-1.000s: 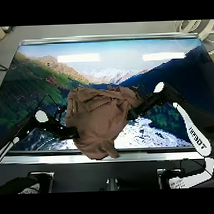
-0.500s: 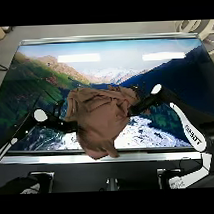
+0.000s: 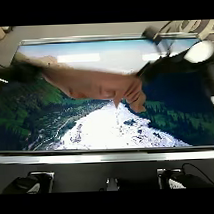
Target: Fold the shirts.
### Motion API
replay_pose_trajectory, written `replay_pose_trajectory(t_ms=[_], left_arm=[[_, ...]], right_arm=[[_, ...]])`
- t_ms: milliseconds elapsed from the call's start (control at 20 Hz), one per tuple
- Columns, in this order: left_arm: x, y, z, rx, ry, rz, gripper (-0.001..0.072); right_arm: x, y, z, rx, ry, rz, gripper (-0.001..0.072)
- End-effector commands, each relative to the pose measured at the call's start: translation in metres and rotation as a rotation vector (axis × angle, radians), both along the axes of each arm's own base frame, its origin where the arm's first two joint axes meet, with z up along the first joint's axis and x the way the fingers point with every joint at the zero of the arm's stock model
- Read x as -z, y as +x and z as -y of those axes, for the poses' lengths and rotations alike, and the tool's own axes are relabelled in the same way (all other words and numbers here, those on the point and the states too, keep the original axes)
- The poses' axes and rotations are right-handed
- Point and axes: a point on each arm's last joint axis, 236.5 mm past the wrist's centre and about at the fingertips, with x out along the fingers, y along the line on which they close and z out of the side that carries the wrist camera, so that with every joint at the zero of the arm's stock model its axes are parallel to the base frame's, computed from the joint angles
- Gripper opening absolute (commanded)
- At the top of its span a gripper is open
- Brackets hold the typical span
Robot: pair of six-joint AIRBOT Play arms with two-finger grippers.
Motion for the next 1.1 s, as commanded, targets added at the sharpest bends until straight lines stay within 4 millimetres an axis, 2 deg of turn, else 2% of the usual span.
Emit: replay_pose_trajectory(t_ms=[0, 50, 100, 200, 300, 400, 500, 600, 700, 800, 950, 1000, 1050], left_arm=[[-0.206, -0.111, -0.034, -0.037, -0.216, 0.562, 0.0022], [-0.228, -0.133, -0.035, -0.015, -0.265, 0.635, 0.0021], [-0.236, -0.146, -0.035, 0.001, -0.286, 0.666, 0.0021], [-0.237, -0.152, -0.034, 0.009, -0.258, 0.682, 0.0021], [-0.228, -0.143, -0.032, 0.001, -0.192, 0.669, 0.0021], [-0.205, -0.121, -0.031, -0.020, -0.119, 0.590, 0.0022], [-0.164, -0.089, -0.028, -0.035, -0.031, 0.452, 0.0021], [-0.109, -0.051, -0.022, -0.043, 0.048, 0.294, 0.0021], [-0.047, -0.012, -0.014, -0.040, 0.100, 0.145, 0.0022], [0.020, 0.025, -0.005, -0.034, 0.135, 0.000, 0.0022], [0.123, 0.075, 0.007, -0.046, 0.142, -0.212, 0.0022], [0.158, 0.089, 0.011, -0.051, 0.148, -0.284, 0.0022], [0.187, 0.100, 0.014, -0.056, 0.150, -0.351, 0.0023]], right_arm=[[-0.206, -0.087, 0.032, 0.107, 0.061, 0.589, 0.0020], [-0.227, -0.112, 0.036, 0.113, 0.080, 0.651, 0.0020], [-0.237, -0.134, 0.037, 0.108, 0.085, 0.679, 0.0020], [-0.238, -0.157, 0.039, 0.107, 0.091, 0.666, 0.0020], [-0.224, -0.163, 0.038, 0.098, 0.079, 0.599, 0.0021], [-0.194, -0.157, 0.041, 0.108, 0.038, 0.478, 0.0021], [-0.143, -0.142, 0.053, 0.152, -0.035, 0.269, 0.0021], [-0.073, -0.128, 0.067, 0.164, -0.168, 0.006, 0.0021], [-0.017, -0.098, 0.069, 0.158, -0.228, -0.169, 0.0021], [0.031, -0.047, 0.059, 0.134, -0.233, -0.227, 0.0022], [0.103, 0.051, 0.047, 0.183, -0.188, -0.213, 0.0022], [0.127, 0.078, 0.042, 0.202, -0.161, -0.208, 0.0022], [0.149, 0.096, 0.040, 0.217, -0.146, -0.214, 0.0021]])
